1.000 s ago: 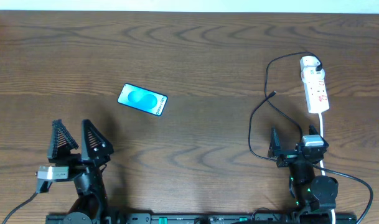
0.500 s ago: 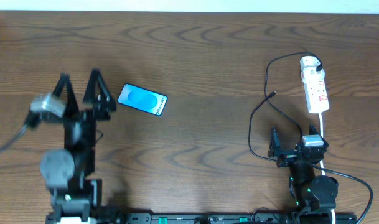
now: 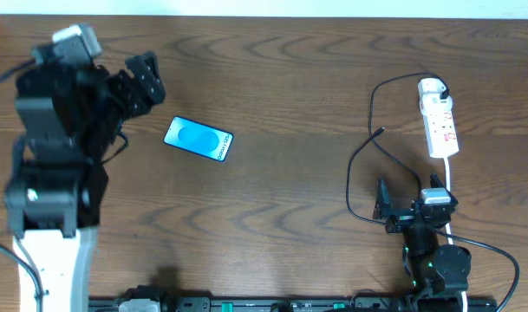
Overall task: Plug charger to phone and switch on socket
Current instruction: 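Raise the left arm and move the left gripper over the phone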
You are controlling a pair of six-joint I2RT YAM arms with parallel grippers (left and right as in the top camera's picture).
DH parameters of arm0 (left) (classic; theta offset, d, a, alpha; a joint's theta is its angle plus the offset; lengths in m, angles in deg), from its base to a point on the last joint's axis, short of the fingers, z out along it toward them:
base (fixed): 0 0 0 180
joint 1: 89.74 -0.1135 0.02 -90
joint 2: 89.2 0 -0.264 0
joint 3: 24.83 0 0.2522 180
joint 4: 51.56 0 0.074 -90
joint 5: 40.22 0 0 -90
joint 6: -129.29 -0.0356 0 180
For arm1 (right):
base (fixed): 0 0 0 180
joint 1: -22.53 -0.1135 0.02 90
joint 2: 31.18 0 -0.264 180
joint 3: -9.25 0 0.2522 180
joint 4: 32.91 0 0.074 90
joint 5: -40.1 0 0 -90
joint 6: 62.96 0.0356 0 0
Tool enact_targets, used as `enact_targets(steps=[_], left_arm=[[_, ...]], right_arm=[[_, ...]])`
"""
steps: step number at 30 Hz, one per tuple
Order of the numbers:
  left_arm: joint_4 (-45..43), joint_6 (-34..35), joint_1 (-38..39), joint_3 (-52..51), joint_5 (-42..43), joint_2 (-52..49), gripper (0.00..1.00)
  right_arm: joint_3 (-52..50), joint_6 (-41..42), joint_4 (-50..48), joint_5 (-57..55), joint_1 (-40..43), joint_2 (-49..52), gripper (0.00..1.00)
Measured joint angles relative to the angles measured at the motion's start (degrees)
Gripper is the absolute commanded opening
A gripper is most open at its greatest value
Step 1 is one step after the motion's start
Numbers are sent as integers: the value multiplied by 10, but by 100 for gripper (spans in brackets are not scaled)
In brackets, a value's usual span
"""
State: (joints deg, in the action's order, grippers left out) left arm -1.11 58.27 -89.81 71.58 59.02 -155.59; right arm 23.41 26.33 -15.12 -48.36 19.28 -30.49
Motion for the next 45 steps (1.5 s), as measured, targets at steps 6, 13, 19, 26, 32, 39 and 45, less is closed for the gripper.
enact_targets(steps=[6, 13, 19, 26, 32, 39, 45], left_arm=[[110, -15, 0, 66, 54, -64, 89], [285, -23, 1, 66, 91, -94, 89], [287, -20, 1, 66, 100, -119, 89], [276, 78, 2, 66, 56, -126, 89], [290, 189, 2, 86, -26, -127, 89], [338, 277, 2, 196, -94, -160, 83], [388, 322, 3, 299, -113, -240, 78]], right_arm=[[0, 0, 0, 0, 0, 0, 99], [0, 0, 0, 0, 0, 0, 99], [0, 0, 0, 0, 0, 0, 99], [0, 0, 0, 0, 0, 0, 99], [0, 0, 0, 0, 0, 0, 99], [0, 0, 0, 0, 0, 0, 99], [0, 0, 0, 0, 0, 0, 99]])
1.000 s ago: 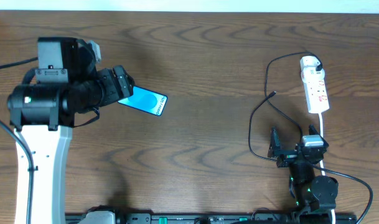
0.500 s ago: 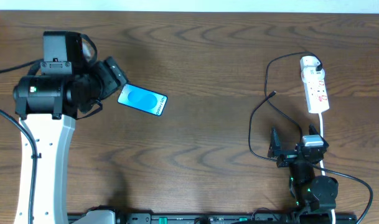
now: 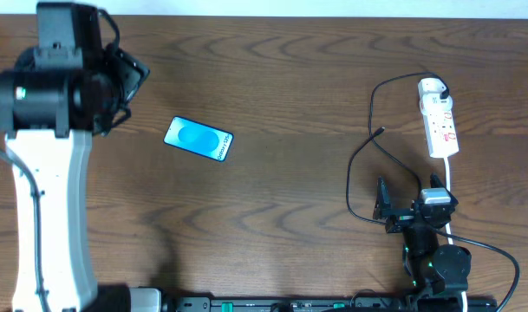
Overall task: Plug charger to phone and switch on socket
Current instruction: 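Raise the left arm and move the left gripper over the phone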
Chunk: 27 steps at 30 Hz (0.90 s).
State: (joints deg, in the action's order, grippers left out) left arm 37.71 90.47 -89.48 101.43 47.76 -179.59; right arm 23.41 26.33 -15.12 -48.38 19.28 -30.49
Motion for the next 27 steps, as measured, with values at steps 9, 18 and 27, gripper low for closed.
enact_targets(steps=[9, 18, 27], left_arm=[[42, 83, 26, 24, -5, -119, 98], [70, 134, 26, 24, 30, -227, 98], [75, 133, 26, 24, 64, -292, 98]], right_arm=[[0, 0, 0, 0, 0, 0, 99], [0, 0, 0, 0, 0, 0, 99], [0, 0, 0, 0, 0, 0, 99]])
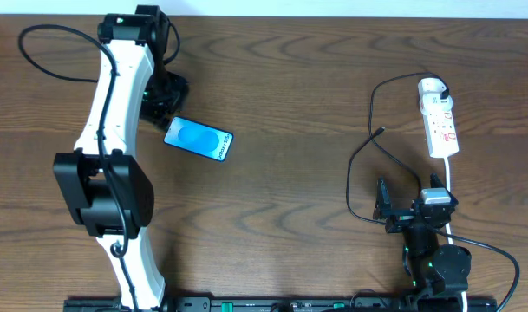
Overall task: Plug charger to phone and switch on socket
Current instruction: 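Raise the left arm and move the left gripper over the phone, then lower the left gripper and grasp the phone's edge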
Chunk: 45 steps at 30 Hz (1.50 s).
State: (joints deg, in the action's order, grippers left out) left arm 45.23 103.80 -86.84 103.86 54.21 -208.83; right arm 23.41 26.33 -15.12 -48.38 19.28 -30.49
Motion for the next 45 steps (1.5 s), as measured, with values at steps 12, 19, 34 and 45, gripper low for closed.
enact_targets(steps=[12, 19, 34, 45], left_arm=[[-6, 15, 0, 0, 2, -1, 7], [-12, 29, 0, 0, 1, -1, 7], [-63, 40, 46, 0, -3, -1, 7], [-109, 67, 59, -74, -3, -1, 24]], right_arm=[[0, 0, 0, 0, 0, 0, 99], [0, 0, 0, 0, 0, 0, 99], [0, 0, 0, 0, 0, 0, 99], [0, 0, 0, 0, 0, 0, 99]])
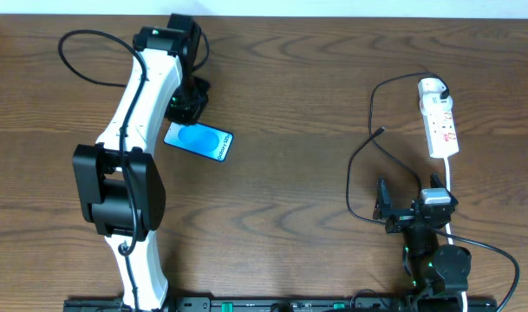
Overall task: Plug charger to phone and switch on socket
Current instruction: 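Lower the left gripper and grasp the phone's edge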
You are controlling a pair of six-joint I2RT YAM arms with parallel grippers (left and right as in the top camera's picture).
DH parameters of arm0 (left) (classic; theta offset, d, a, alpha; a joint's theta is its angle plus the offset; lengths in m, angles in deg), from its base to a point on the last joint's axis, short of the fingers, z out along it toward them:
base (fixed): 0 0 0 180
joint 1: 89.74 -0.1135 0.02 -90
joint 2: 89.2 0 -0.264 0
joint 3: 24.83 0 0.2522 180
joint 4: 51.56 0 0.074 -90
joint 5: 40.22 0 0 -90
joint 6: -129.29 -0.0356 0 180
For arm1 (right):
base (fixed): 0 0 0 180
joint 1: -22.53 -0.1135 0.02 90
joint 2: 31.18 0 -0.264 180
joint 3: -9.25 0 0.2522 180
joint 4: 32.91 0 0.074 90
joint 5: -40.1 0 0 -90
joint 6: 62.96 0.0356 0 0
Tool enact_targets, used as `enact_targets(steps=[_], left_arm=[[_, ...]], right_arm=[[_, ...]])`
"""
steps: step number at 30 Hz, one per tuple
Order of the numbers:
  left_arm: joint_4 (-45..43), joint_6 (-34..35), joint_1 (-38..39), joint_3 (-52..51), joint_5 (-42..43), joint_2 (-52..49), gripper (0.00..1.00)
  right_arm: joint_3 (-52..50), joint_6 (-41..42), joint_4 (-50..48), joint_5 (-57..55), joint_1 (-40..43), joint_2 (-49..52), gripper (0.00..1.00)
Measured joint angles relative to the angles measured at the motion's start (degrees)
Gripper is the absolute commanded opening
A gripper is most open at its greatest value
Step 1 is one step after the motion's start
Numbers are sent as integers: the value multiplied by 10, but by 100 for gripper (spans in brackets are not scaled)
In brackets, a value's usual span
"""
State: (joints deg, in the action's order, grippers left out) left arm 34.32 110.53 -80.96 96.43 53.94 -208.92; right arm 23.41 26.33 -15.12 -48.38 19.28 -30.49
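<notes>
The phone, its blue screen up, lies flat on the table at the left centre. My left gripper hangs just beyond the phone's far left corner, fingers pointing down and seemingly open with nothing in them. A white socket strip lies at the far right, with a charger plug in its far end. The black charger cable loops from it, and its free tip rests on the table left of the strip. My right gripper sits low near the front right, open and empty.
The strip's white lead runs toward the front past the right arm's base. The left arm's white links stretch from the front edge over the table's left side. Brown wooden table lies between phone and cable.
My left gripper has shifted a little to the right, from beside the phone's left end to just behind its far left corner. Phone, cable, strip and right arm have not moved.
The left arm was folded at the far left with its gripper well left of the phone. It then rose near the back left corner. Then it stretched out with the gripper beside the phone, and now sits at its far corner. The right arm stayed still.
</notes>
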Motion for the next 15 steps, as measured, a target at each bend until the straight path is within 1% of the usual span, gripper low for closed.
enact_targets(steps=[4, 12, 13, 14, 15], left_arm=[[-4, 6, 0, -24, 0, 0, 32], [-30, 8, 0, -51, 0, 0, 39], [-33, 8, 0, -53, 0, 0, 40], [-33, 8, 0, -54, 0, 0, 45], [-34, 8, 0, -55, 0, 0, 47]], right_arm=[[0, 0, 0, 0, 0, 0, 99], [0, 0, 0, 0, 0, 0, 99], [0, 0, 0, 0, 0, 0, 99], [0, 0, 0, 0, 0, 0, 99], [0, 0, 0, 0, 0, 0, 99]])
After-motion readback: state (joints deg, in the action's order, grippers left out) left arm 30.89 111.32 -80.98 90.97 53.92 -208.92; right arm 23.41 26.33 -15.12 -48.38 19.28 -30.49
